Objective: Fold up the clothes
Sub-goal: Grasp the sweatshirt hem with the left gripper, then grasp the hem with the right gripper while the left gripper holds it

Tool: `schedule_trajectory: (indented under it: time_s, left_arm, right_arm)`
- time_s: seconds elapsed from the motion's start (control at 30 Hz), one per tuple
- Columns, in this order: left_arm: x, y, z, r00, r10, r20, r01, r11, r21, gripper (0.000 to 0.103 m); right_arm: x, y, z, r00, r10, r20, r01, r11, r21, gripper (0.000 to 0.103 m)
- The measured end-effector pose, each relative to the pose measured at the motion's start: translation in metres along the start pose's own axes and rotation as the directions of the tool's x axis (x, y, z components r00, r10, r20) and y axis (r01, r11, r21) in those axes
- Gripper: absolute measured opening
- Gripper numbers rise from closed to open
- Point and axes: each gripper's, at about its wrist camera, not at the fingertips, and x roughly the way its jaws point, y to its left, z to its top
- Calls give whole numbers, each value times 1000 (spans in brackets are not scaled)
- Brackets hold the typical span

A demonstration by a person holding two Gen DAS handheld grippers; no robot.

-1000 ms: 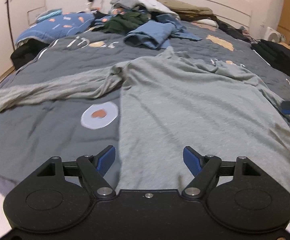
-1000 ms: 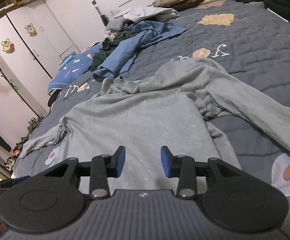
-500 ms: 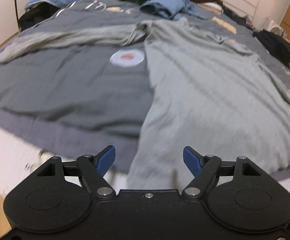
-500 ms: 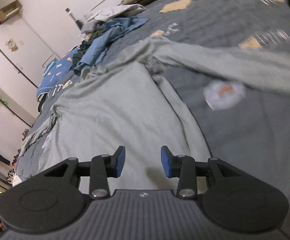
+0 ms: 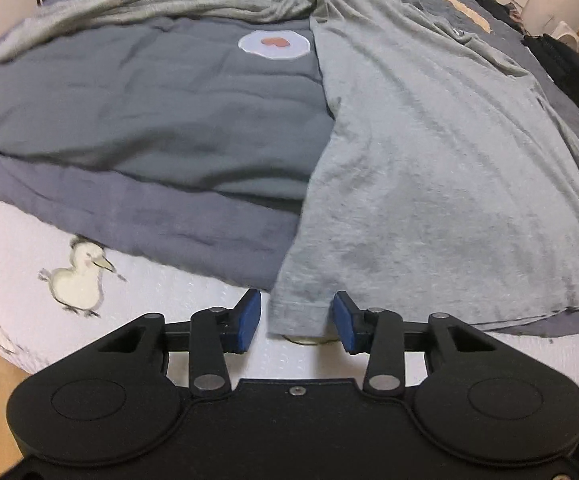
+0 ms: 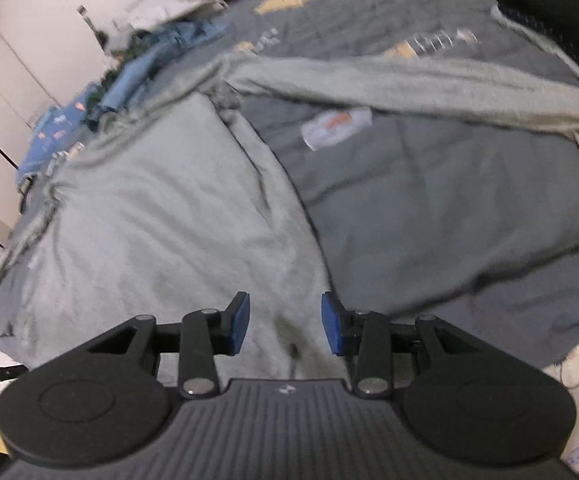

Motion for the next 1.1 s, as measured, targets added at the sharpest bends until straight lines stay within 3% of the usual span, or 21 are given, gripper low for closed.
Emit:
schedule_trajectory:
  time_s: [0.17,0.23,0.43,0.83,0.9,0.97,1.1]
  left_arm:
    - [8,-5,1,999,-27,-34,27,1000,0,39]
    - [11,-8,2,997,-67,-45,67,998,-4,30]
    - [11,-13,3,997,-74,-39,74,997,-4,13]
    - [18,-19,5,997,-35,-62,36,999,16,12]
    - [20,-20,5,997,-27,-69,28,999,19,12]
    - [18,-23,5,998,-29,-62,32,999,36,11]
    - [6,-24,6,997,-70,-23,71,997,25,9]
  right_arm:
    - [7,-9,-3,999,8,-41,-7,999,37,38]
    - [11,-14,-6,997,14,-79,-8,997,76,38]
    - [11,-16,-14,992,2,-129,11,995,97,38]
    - [12,-17,-20,987,-72,-143,79,996,45,38]
    - [11,-17,-20,990,-60,-130,68,996,58,32]
    - [9,-17,-20,994,-20,-109,29,997,78,4]
    - [-5,-18,-17,990,134,-32,-127,980,156,4]
